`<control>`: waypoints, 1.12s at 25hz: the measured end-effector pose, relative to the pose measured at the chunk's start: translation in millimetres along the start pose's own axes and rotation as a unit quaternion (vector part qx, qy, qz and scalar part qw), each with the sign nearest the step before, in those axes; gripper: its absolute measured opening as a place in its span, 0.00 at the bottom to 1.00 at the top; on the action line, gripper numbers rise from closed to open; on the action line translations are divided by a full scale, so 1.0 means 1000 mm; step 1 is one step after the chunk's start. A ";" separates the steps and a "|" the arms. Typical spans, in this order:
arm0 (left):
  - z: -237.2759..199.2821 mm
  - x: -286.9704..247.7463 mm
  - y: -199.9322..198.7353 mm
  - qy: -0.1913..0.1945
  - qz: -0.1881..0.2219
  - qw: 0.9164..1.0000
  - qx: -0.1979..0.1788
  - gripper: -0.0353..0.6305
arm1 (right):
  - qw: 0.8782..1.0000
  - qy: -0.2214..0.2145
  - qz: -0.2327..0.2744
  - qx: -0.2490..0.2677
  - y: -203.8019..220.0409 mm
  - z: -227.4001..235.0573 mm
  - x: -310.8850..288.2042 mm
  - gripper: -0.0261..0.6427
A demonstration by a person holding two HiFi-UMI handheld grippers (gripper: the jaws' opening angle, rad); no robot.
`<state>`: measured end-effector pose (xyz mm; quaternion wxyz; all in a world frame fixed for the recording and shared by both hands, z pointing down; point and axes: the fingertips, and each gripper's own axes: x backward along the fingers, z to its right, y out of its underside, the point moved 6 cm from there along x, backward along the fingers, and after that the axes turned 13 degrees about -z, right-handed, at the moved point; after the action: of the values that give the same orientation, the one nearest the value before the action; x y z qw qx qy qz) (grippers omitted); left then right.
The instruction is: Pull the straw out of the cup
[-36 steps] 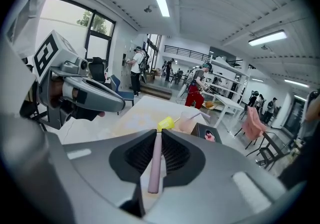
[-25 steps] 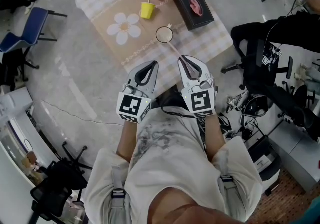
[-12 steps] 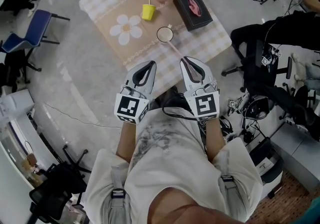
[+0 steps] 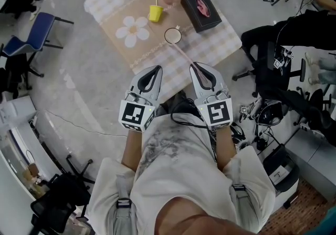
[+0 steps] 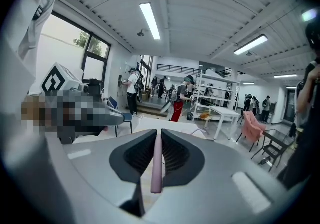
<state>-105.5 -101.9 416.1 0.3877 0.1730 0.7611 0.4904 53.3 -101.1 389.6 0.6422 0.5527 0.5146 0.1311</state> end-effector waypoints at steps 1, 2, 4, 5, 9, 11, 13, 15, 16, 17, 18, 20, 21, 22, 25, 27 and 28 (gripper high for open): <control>0.001 0.001 0.000 0.000 0.000 1.000 -0.001 0.05 | 1.000 -0.002 -0.001 -0.004 0.000 -0.001 0.002 0.09; 0.001 0.003 0.000 0.000 0.001 1.000 -0.001 0.05 | 1.000 -0.004 0.001 -0.005 0.000 -0.002 0.003 0.09; 0.002 0.005 0.000 0.000 0.001 1.000 -0.002 0.05 | 1.000 -0.006 0.011 0.003 -0.001 -0.003 0.005 0.09; 0.003 0.005 0.000 0.000 0.001 1.000 -0.003 0.05 | 1.000 -0.007 0.011 0.004 0.000 -0.003 0.005 0.09; 0.003 0.005 0.001 0.001 0.000 1.000 -0.002 0.05 | 1.000 -0.009 -0.003 -0.007 0.002 -0.004 0.005 0.09; 0.004 0.005 0.002 0.000 -0.001 1.000 -0.001 0.05 | 1.000 -0.010 0.001 -0.002 0.002 -0.004 0.005 0.09; 0.004 0.006 0.003 -0.001 -0.001 1.000 -0.001 0.05 | 1.000 -0.010 -0.003 -0.007 0.003 -0.004 0.005 0.09; 0.005 0.006 0.002 -0.001 0.000 1.000 0.000 0.05 | 1.000 -0.011 0.000 -0.004 0.003 -0.004 0.005 0.09; 0.005 0.006 0.002 -0.001 0.000 1.000 0.000 0.05 | 1.000 -0.011 0.002 -0.001 0.003 -0.003 0.005 0.09; 0.004 0.005 0.002 -0.002 -0.001 1.000 0.000 0.05 | 1.000 -0.011 0.003 0.001 0.002 -0.003 0.004 0.09; 0.004 0.005 0.002 -0.002 -0.001 1.000 0.000 0.05 | 1.000 -0.011 0.002 0.000 0.003 -0.002 0.004 0.09; 0.004 0.004 0.003 -0.003 -0.002 1.000 0.001 0.05 | 1.000 -0.012 -0.006 -0.007 0.004 -0.002 0.003 0.09; 0.003 0.004 0.003 -0.004 -0.002 1.000 0.001 0.05 | 1.000 -0.013 -0.008 -0.008 0.004 -0.002 0.003 0.09; 0.003 0.004 0.003 -0.004 -0.003 1.000 0.001 0.05 | 1.000 -0.013 -0.009 -0.009 0.004 -0.002 0.002 0.09; 0.004 0.003 0.003 -0.004 -0.003 1.000 0.002 0.05 | 1.000 -0.014 -0.003 -0.002 0.003 -0.001 0.002 0.09; 0.004 0.002 0.002 -0.005 -0.003 1.000 0.002 0.05 | 1.000 -0.014 -0.003 -0.001 0.003 0.000 0.002 0.09; 0.004 0.002 0.002 -0.005 -0.004 1.000 0.003 0.05 | 1.000 -0.014 -0.006 -0.004 0.003 0.000 0.002 0.09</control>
<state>-104.1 -97.1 416.6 0.3925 0.1735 0.7612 0.4862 55.5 -98.8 391.5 0.6527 0.5485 0.5084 0.1214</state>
